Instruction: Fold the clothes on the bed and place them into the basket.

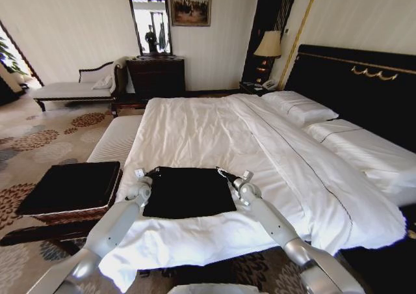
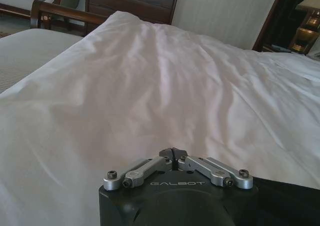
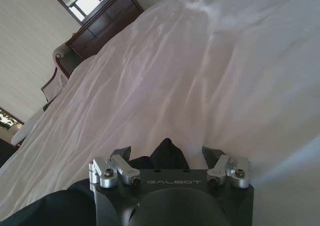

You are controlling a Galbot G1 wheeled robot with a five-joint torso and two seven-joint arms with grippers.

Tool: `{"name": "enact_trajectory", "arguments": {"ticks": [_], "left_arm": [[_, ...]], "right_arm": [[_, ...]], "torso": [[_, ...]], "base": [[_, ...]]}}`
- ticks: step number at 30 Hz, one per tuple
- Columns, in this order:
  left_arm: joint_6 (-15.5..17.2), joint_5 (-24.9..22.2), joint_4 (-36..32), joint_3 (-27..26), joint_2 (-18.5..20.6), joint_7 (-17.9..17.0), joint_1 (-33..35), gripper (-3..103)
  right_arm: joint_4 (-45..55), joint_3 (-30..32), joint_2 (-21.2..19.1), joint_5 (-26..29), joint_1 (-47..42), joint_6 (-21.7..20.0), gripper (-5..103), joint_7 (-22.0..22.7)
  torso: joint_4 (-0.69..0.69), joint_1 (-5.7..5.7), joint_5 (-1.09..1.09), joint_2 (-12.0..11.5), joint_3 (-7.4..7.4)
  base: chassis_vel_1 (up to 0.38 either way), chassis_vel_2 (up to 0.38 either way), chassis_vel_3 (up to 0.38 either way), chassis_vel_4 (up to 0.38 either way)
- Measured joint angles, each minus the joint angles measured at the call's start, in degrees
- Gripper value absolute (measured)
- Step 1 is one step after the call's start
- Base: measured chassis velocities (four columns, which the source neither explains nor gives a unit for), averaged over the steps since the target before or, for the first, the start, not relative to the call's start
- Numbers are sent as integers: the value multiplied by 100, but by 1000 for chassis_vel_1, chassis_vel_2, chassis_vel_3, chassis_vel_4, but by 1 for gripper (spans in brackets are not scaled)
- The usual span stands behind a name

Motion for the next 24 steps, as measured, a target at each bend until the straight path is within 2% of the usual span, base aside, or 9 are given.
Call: {"name": "enact_trajectory", "arguments": {"ticks": [3, 4, 7, 10, 13, 17, 20, 22, 24], "left_arm": [[-7, 1, 3, -3, -1, 3, 4, 0], [-7, 1, 3, -3, -1, 3, 4, 0], [-17, 34, 57, -14, -29, 7, 0, 0], [-17, 41, 86, -16, -53, 3, -28, 0], [-17, 43, 87, -10, -50, -1, -46, 0], [-18, 48, 37, -5, -26, -7, -30, 0], [-18, 43, -46, -23, -10, -24, 10, 0], [-18, 42, -155, -48, 9, -48, 50, 0], [-18, 42, -203, -60, 15, -58, 62, 0]], "right_arm": [[26, 2, -10, -8, -21, -6, 70, -4], [26, 2, -10, -8, -21, -6, 70, -4], [10, 2, -1, -109, -24, -7, 54, -59], [3, 1, 16, -139, -20, -8, 44, -70], [39, -15, 3, -150, -25, -7, 38, -72], [143, -15, -55, -154, -69, -7, 16, -70], [261, 7, -118, -155, -119, -5, 12, -58], [406, 52, -156, -227, -177, -5, 3, -50], [468, 80, -163, -255, -198, -5, 1, -45]], "torso": [[0, -1, 1, 0, 0], [0, -1, 1, 0, 0], [0, -1, 0, 0, 0], [1, 0, 1, 0, 0], [0, 0, 1, 0, 0], [1, 0, 1, 0, 0], [1, 0, 0, 0, 0], [0, 0, 1, 0, 0], [0, 0, 1, 0, 0]], "base": [[0, 0, 0, 0], [0, 0, 0, 0], [0, 0, 0, 0], [0, 0, 0, 0], [0, 0, 0, 0], [0, 0, 0, 0], [0, 0, 0, 0], [0, 0, 0, 0], [0, 0, 0, 0]]}}
